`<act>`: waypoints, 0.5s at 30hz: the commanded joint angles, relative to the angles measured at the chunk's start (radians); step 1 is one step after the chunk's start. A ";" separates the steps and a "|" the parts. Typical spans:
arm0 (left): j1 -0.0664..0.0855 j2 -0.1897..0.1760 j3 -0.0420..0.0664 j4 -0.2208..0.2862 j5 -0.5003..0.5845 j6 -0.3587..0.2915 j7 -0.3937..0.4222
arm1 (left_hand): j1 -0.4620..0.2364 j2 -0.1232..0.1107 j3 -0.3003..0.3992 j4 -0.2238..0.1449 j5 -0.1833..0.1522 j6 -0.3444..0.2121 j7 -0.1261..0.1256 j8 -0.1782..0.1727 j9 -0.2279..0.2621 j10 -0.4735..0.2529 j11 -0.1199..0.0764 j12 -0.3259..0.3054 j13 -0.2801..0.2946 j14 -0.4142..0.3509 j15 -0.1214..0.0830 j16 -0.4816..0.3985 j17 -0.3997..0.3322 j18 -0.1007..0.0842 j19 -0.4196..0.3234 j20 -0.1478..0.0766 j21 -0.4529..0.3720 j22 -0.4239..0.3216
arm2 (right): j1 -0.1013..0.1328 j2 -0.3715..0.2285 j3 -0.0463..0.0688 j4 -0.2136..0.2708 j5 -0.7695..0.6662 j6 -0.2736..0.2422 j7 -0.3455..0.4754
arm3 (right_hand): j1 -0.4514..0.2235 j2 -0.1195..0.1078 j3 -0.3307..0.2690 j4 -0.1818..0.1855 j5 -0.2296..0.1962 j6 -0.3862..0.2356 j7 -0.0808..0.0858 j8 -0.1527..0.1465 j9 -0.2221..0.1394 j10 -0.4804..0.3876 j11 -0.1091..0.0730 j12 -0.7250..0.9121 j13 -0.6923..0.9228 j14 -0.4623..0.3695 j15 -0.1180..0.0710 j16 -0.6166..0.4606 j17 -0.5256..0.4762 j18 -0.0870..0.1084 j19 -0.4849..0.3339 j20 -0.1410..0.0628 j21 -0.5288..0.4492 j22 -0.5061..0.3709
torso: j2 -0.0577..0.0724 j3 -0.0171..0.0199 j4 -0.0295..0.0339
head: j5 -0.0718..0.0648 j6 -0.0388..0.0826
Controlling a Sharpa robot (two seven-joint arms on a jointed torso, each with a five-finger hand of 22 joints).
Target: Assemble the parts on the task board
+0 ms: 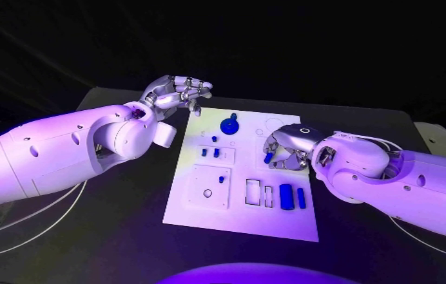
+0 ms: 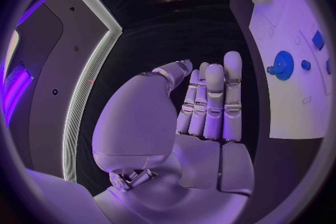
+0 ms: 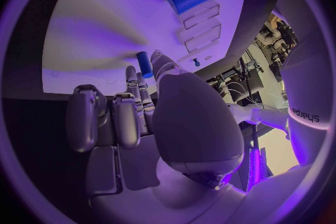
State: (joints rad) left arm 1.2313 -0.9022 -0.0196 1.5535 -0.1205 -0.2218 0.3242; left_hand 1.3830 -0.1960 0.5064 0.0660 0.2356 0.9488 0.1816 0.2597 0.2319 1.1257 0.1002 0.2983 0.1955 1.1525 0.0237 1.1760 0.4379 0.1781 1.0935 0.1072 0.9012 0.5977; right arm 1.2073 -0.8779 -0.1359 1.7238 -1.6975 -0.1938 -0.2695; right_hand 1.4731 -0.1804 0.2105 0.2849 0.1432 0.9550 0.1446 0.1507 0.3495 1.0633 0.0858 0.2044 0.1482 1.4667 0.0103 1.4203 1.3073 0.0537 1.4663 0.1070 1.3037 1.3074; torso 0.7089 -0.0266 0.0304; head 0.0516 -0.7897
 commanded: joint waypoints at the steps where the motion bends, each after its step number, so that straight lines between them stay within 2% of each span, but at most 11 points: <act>1: 0.001 0.001 0.001 0.001 0.002 0.023 0.004 | -0.001 0.005 -0.003 0.000 -0.002 -0.009 -0.001 0.007 0.001 -0.008 0.001 0.003 0.001 -0.009 0.000 -0.005 -0.001 0.006 -0.001 0.005 -0.004 -0.001 | -0.002 0.003 -0.001 -0.002 0.001 0.004 0.012 | 0.023 0.017 0.045 0.000 -0.009 0.039 0.000 0.015 0.003 0.031 -0.001 0.006 -0.005 0.050 -0.009 0.001 0.022 -0.009 0.045 -0.008 0.039 0.170 | 0.000 0.0007 -0.0003 | -0.001 -0.001; 2: 0.001 0.001 0.001 0.001 0.002 0.022 0.003 | -0.001 0.005 -0.003 0.000 -0.002 -0.009 -0.001 0.007 0.001 -0.008 0.001 0.003 0.001 -0.009 0.000 -0.005 -0.001 0.006 -0.001 0.005 -0.004 -0.001 | -0.003 0.004 -0.001 -0.002 0.001 -0.002 0.013 | 0.035 0.028 0.079 -0.001 -0.021 0.053 -0.004 0.019 0.003 0.052 -0.005 0.005 -0.008 0.052 -0.014 0.004 0.026 -0.012 0.051 -0.010 0.059 0.179 | 0.000 0.0007 -0.0003 | -0.001 -0.001; 6: 0.001 0.000 0.001 0.001 0.002 0.020 0.002 | -0.001 0.008 -0.002 0.001 -0.002 -0.009 -0.001 0.008 0.001 -0.008 0.001 0.005 0.002 -0.009 0.000 -0.005 -0.001 0.007 0.000 0.005 -0.005 -0.002 | -0.004 0.006 -0.001 -0.002 0.003 -0.029 0.019 | 0.051 0.039 0.162 -0.007 -0.024 0.086 -0.015 0.032 0.008 0.097 -0.017 -0.010 -0.017 0.055 -0.022 0.009 0.030 -0.018 0.059 -0.018 0.090 0.193 | 0.000 0.0010 0.0000 | -0.001 -0.002; 15: 0.001 -0.002 0.001 0.001 0.002 0.019 0.000 | -0.001 0.009 -0.001 0.001 -0.002 -0.009 0.000 0.009 0.002 -0.009 0.001 0.007 0.002 -0.009 0.001 -0.005 -0.001 0.007 0.000 0.005 -0.005 -0.002 | -0.006 0.008 -0.001 -0.003 -0.005 -0.069 0.007 | 0.034 0.035 0.242 -0.023 -0.034 0.099 -0.017 0.043 0.019 0.133 -0.021 -0.034 -0.025 0.056 -0.025 0.013 0.035 -0.020 0.062 -0.023 0.102 0.200 | 0.000 0.0009 -0.0010 | 0.000 -0.007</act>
State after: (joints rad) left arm 1.2314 -0.9047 -0.0196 1.5530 -0.1207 -0.2187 0.3215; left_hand 1.3830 -0.1960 0.5064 0.0660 0.2356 0.9488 0.1816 0.2633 0.2326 1.1222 0.1037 0.2983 0.1967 1.1525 0.0237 1.1760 0.4381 0.1780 1.0935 0.1072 0.9012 0.5967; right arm 1.2018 -0.8704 -0.1370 1.7211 -1.6910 -0.2324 -0.2606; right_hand 1.5141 -0.1454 0.4476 0.2632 0.1135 1.0472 0.1285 0.1899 0.3624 1.1885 0.0642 0.1730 0.1251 1.4665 -0.0077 1.4302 1.3081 0.0537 1.4662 0.0894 1.3998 1.3078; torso 0.7086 -0.0255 0.0303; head 0.0515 -0.7941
